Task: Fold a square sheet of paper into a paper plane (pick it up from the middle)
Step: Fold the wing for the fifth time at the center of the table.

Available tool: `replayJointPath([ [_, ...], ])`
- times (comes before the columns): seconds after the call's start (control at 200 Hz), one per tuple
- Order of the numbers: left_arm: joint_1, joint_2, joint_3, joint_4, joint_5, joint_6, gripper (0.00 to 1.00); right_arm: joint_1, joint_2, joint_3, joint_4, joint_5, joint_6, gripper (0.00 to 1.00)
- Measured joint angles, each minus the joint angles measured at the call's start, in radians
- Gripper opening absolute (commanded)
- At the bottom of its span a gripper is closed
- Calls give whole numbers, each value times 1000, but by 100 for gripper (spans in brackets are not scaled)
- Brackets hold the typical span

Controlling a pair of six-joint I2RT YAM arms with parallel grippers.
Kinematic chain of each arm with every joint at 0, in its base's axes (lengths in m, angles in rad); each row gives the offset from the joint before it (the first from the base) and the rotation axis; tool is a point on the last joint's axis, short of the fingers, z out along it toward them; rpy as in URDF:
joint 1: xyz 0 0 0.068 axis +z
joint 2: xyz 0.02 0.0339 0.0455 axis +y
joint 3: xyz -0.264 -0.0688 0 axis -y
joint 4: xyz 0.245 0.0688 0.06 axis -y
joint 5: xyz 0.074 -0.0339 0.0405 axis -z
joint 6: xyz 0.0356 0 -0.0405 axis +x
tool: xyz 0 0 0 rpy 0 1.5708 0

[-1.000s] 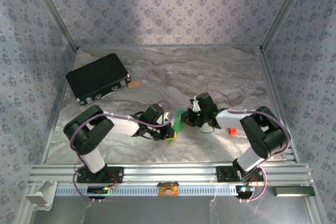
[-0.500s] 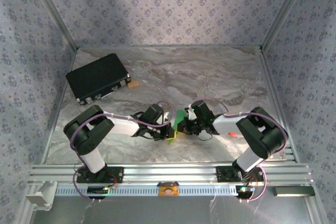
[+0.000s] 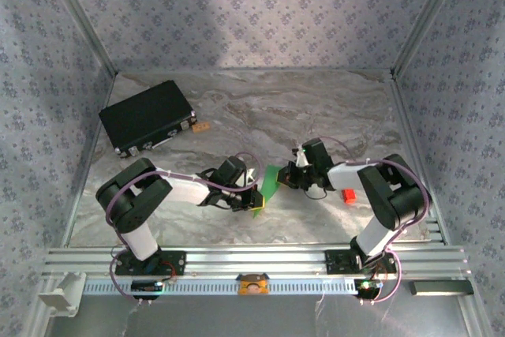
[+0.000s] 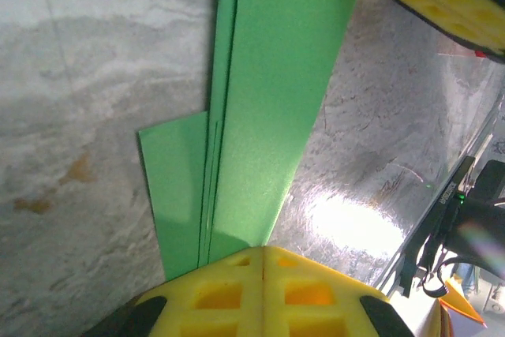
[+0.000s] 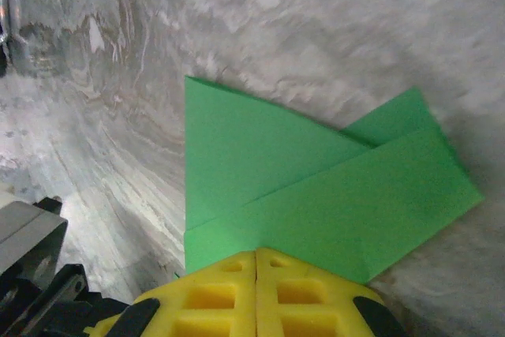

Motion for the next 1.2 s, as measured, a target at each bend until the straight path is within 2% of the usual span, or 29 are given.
replayJointPath([
  [0.205,0,2,0,3,1,0,0,-95,10,0,11,-29,-11,9],
  [0.5,0,2,0,3,1,0,0,-167,0,20,-24,-24,-37,13],
  [0.67,0,2,0,3,1,0,0,-163,-108,20,-102,7,-50,16],
  [0.894,0,3,2,3,1,-1,0,-143,-250,-31,-119,29,-44,18],
  [1.109,0,16,16,9,0,-32,0,-66,-313,-117,-138,53,5,19],
  [1.199,0,25,25,18,-3,-50,0,-30,-331,-127,-141,70,24,23],
])
